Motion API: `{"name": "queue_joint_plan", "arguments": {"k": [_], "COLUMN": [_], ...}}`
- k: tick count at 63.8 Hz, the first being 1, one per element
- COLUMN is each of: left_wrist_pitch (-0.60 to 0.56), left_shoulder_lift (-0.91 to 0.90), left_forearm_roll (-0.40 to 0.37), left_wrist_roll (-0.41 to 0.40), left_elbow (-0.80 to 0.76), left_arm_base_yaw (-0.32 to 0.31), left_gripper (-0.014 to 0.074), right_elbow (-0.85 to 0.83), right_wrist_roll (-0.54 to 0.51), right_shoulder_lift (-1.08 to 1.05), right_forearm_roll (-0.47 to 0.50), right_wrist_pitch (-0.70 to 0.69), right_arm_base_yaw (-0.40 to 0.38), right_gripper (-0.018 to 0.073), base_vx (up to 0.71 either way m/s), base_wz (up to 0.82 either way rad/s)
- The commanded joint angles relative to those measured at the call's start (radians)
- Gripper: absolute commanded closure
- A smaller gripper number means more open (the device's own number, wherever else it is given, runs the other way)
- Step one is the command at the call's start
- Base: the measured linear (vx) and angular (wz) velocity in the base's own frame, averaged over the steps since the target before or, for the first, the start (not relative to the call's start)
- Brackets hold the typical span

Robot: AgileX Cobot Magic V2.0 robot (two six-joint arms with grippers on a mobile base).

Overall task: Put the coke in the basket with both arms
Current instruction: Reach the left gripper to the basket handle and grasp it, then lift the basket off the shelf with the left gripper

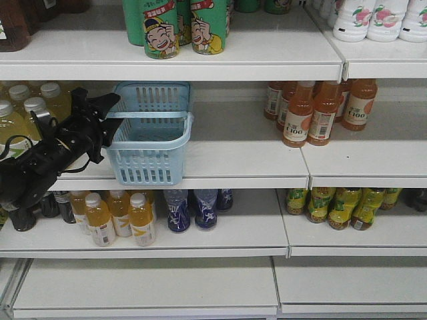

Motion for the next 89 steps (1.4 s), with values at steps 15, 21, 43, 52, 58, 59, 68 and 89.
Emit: {"name": "queue_joint_plan", "arguments": {"k": [15,21,43,52,58,59,68,89], "left_wrist_pitch": [-0.071,-0.110,-0.412,-0.411,-0.411,-0.411,-0.411,-0.411], "left_shoulder_lift": [-0.054,-0.054,-0.058,-0.097,-0.121,-0.127,-0.197,-0.460], "left_forearm_roll": [-0.008,0.044,0.365,0.620,0.791,0.816,0.983,1.000], "left_wrist_roll": [-0.006,-0.006,-0.021,-0.148,-0.182,-0.182,-0.182,-0.182], "left_elbow": [-0.028,-0.028,-0.028,-0.028,-0.028,-0.028,-0.011,0.173], "left_arm_base_yaw": [-0.003,-0.003,-0.003,-0.003,-0.003,-0.003,-0.015,-0.123], "left_gripper": [0.0570,0.0605,0.0605,0.0605,0.0605,0.0605,0.0605,0.0605], "right_elbow": [0.008,0.008,0.008,0.008,0.008,0.008,0.008,0.008], "right_wrist_roll": [-0.009,-0.009,-0.009,-0.009,-0.009,-0.009,-0.009,-0.009], "right_shoulder_lift": [-0.017,-0.017,-0.017,-0.017,-0.017,-0.017,-0.017,-0.017], "right_forearm_roll": [-0.013,-0.013,-0.013,-0.013,-0.013,-0.013,-0.013,-0.013], "right_wrist_pitch": [-0.071,-0.071,-0.071,-0.071,-0.071,-0.071,-0.071,-0.071], "right_arm_base_yaw": [-0.004,-0.004,-0.004,-0.004,-0.004,-0.004,-0.004,-0.004], "right_gripper": [0.0564,0.0564,0.0564,0.0564,0.0564,0.0564,0.0564,0.0564], "base_vx": [0.00,0.00,0.00,0.00,0.00,0.00,0.00,0.00], "base_wz": [0.00,0.00,0.00,0.00,0.00,0.00,0.00,0.00]}}
